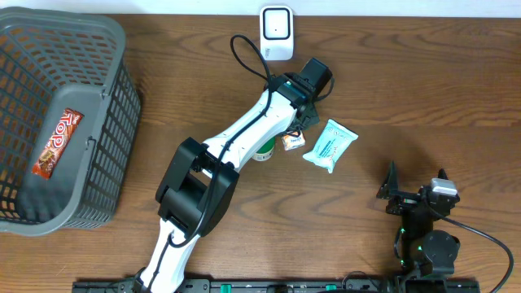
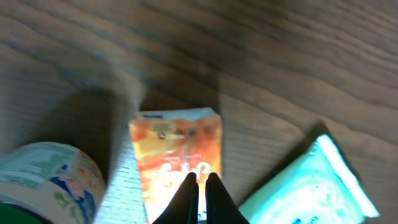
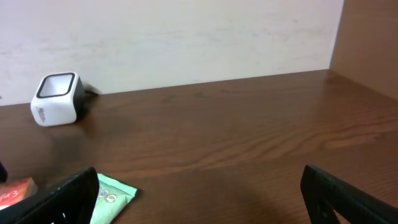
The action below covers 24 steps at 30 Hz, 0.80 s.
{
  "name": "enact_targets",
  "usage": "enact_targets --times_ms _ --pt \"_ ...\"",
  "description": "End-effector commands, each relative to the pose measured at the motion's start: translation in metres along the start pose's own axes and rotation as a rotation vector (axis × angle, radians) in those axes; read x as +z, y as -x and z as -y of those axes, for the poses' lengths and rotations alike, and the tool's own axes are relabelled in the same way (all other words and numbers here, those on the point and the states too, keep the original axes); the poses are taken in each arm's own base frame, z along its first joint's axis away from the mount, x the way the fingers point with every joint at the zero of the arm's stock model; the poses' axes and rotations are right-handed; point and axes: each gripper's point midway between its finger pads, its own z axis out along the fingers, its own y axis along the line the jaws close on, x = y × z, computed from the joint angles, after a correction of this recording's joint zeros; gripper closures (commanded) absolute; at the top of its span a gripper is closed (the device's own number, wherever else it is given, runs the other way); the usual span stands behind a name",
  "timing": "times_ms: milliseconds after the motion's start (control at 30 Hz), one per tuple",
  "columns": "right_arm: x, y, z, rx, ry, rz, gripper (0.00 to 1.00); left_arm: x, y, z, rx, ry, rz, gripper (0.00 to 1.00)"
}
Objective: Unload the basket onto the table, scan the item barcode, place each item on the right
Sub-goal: 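Hold the orange pack near the scanner, then place it beside the bottle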
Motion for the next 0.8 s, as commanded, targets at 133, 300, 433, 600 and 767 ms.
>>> enact_targets --times_ms 133,300,433,600,767 --pt "0.000 -0.001 0.001 -0.016 -0.002 0.001 0.01 0.010 -0.003 -0.025 0.018 0.070 0.030 0.93" --pt "0.000 -0.001 0.001 -0.016 -0.002 0.000 0.01 0.016 -0.008 -0.031 0.052 0.084 0.019 0.92" --pt "0.000 -0.001 0.001 -0.015 -0.002 0.000 0.01 0.016 -0.007 -0.031 0.089 0.083 0.019 0.92" --pt "0.000 -0.001 0.001 -0.016 -0.002 0.000 0.01 -0.047 0.018 -0.003 0.231 -0.007 0.098 0.79" --pt "0.000 -0.001 0.001 -0.015 -0.002 0.001 0.01 -0.182 0.063 -0.006 0.352 -0.009 0.381 0.17"
